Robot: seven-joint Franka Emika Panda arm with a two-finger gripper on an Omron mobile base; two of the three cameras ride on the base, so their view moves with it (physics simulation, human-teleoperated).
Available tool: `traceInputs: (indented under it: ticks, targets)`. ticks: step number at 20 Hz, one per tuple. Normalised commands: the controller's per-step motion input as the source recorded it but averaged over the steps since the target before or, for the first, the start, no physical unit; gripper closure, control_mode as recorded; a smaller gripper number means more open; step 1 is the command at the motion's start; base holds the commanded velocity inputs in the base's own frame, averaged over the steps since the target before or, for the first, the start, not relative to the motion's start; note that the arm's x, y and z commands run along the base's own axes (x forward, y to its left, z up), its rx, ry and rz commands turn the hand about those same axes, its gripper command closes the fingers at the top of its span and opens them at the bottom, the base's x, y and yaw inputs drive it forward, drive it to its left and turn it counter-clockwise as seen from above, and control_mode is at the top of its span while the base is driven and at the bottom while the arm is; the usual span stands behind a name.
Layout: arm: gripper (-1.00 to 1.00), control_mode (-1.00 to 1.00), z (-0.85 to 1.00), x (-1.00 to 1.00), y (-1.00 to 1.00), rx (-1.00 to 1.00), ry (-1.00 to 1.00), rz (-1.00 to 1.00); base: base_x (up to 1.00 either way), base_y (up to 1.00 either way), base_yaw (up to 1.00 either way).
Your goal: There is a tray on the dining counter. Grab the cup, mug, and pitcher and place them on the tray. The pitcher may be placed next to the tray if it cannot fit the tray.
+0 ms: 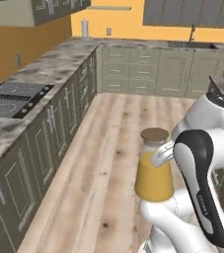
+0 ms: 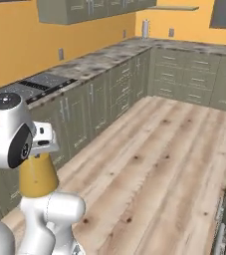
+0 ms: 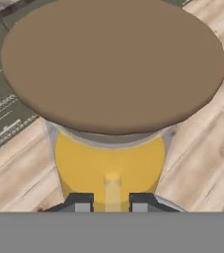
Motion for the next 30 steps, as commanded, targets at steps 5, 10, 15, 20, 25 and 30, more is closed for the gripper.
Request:
traceInputs:
  ticks: [5, 10, 15, 20, 25, 30]
  targets:
    - [1.0, 1.0, 0.0, 0.0, 0.0, 0.0, 0.0, 0.0, -0.62, 0.0, -1.0]
    - [1.0, 1.0, 0.0, 0.0, 0.0, 0.0, 0.0, 0.0, -0.64, 0.01, -1.0]
    - [1.0, 1.0, 0.0, 0.0, 0.0, 0.0, 0.0, 0.0, -0.49, -0.29, -0.9]
    - [1.0, 1.0, 0.0, 0.0, 0.0, 0.0, 0.0, 0.0, 0.32, -1.0, -0.1]
    - [1.0, 1.0, 0.0, 0.0, 0.0, 0.0, 0.0, 0.0, 0.93, -1.0, 0.0]
    - [1.0, 1.0, 0.0, 0.0, 0.0, 0.0, 0.0, 0.0, 1.0, -1.0, 0.0]
